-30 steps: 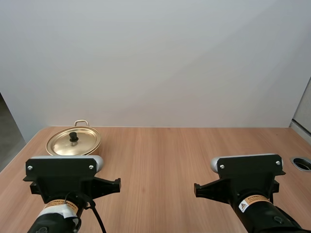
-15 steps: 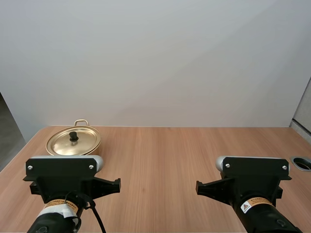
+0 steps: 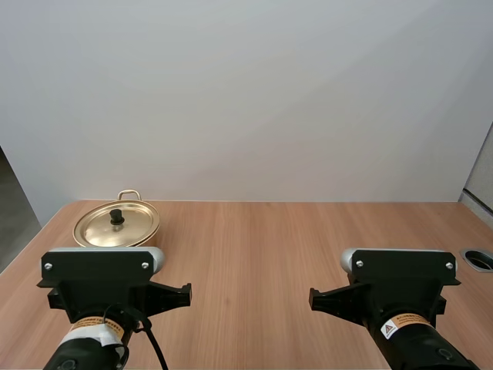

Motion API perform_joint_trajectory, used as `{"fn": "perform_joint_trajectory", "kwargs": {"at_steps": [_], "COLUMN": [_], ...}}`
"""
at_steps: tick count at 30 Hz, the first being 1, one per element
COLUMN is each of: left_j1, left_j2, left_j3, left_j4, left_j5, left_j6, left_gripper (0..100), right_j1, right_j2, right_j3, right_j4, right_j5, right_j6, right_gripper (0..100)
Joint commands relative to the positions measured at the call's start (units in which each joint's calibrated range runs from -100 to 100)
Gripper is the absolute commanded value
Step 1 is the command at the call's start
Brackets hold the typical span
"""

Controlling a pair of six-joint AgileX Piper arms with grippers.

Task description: Open the pot, put the car inside, and close it

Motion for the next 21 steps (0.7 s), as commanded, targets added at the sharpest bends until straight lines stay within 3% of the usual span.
{"fn": "perform_joint_trajectory", "kwargs": {"at_steps": [1, 21], "left_j1": [-0.04, -0.04], "left_j2": [0.0, 0.0], "left_j3": [0.0, 0.0], "left_j4": [0.0, 0.0], "left_j5": [0.1, 0.1], "left_j6": [0.0, 0.0], "left_gripper": [0, 0], "right_j1": [0.0, 0.0], "right_j2": [0.0, 0.0], "right_j3": [0.0, 0.0], "right_j4": [0.0, 0.3], "right_j5": [0.0, 0.0], "right_j6": [0.0, 0.0], "right_gripper": [0, 0]}}
